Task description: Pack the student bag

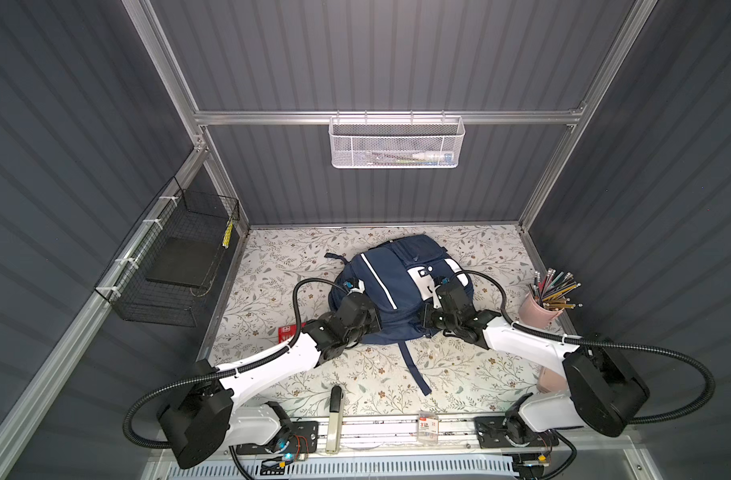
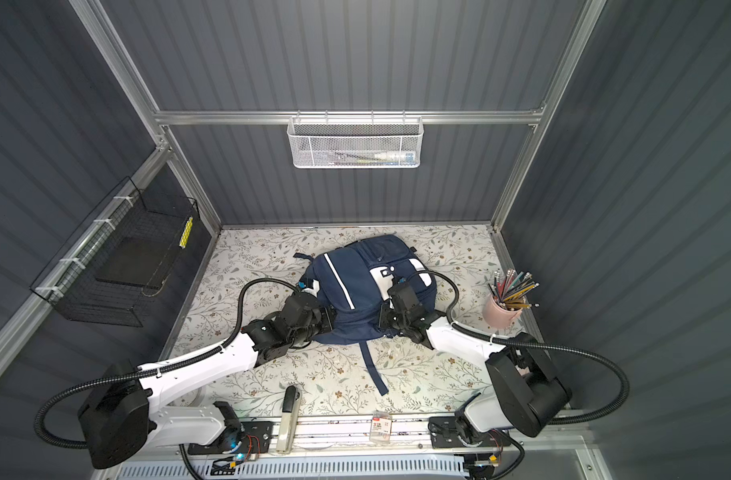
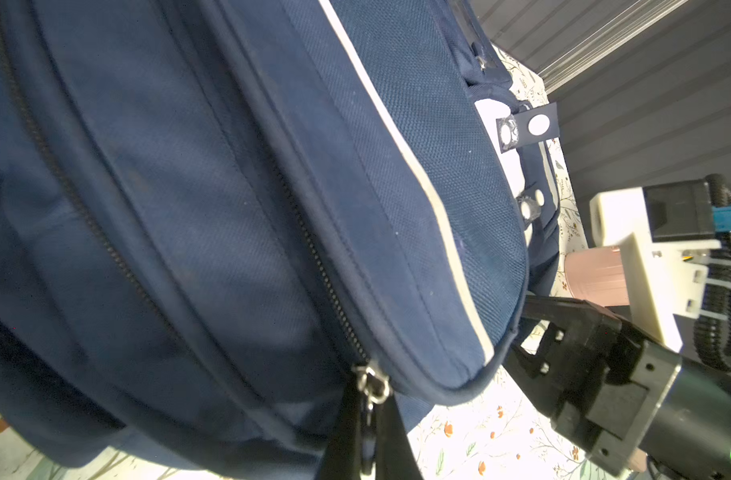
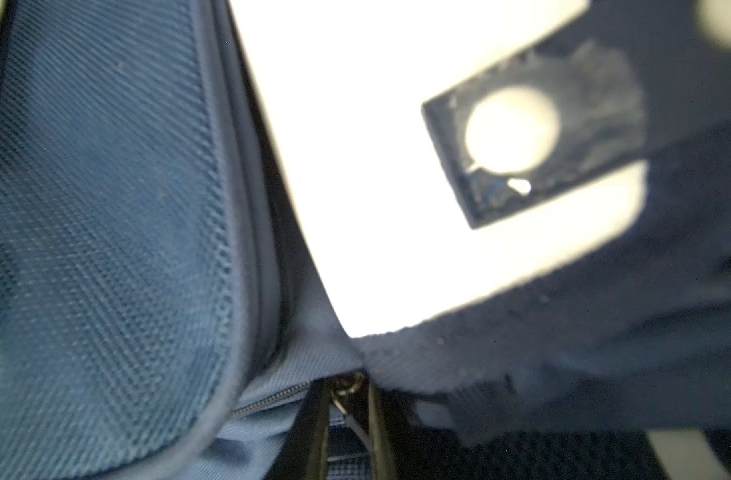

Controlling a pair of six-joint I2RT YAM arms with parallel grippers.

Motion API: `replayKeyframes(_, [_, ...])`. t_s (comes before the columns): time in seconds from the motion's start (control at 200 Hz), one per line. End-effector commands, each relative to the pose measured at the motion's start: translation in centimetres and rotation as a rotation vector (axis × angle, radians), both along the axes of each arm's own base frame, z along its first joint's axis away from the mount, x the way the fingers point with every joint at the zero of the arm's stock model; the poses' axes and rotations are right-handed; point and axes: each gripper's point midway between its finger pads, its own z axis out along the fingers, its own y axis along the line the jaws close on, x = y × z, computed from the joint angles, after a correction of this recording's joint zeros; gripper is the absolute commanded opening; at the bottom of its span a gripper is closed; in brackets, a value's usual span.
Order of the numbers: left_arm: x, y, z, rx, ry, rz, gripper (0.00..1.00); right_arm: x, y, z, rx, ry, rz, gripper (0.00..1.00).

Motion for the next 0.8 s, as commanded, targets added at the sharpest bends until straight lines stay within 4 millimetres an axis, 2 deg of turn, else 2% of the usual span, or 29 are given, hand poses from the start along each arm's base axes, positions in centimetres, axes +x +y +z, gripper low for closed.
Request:
replayKeyframes(0.0, [0.3, 0.1, 2.6, -0.045, -0.051, 0.024, 0.00, 0.9, -4.0, -1.5, -0.165, 0.002, -0.104, 0.15])
replayKeyframes(0.11, [0.1, 0.1, 2.7, -0.057, -0.047, 0.022, 0.00, 1.7, -5.4, -2.3, -0.204, 0.029, -0.160, 0.14])
replayKeyframes(0.205, [-0.3, 0.3, 3.2, -0.047, -0.047, 0.004, 0.00, 2.1, -5.9, -3.2, -0.199, 0.054, -0.181, 0.14])
replayKeyframes(0.33, [-0.9, 0.3, 3.9, -0.040, -0.056, -0.029, 0.00, 2.6, -7.4, -3.5, -0.193, 0.065, -0.228, 0.15])
replayKeyframes(0.485, [-2.9, -2.2, 4.6, 0.013, -0.064, -0.200, 0.00, 3.8, -9.7, -3.3, -0.175, 0.070, -0.283, 0.15])
replayKeyframes(0.59, [-4.1, -4.0, 4.0, 0.014, -0.043, -0.279, 0.00, 5.4, -10.5, -2.4, -0.122, 0.061, -0.282, 0.17])
replayKeyframes(0.68, [-3.8, -5.1, 3.0, 0.012, -0.017, -0.296, 0.00, 5.5, -9.8, 0.2, -0.086, 0.003, -0.241, 0.27])
replayKeyframes(0.795, [-2.8, -6.6, 3.2, 0.008, -0.027, -0.305, 0.00, 3.1, -9.8, 3.0, -0.043, -0.019, -0.257, 0.49])
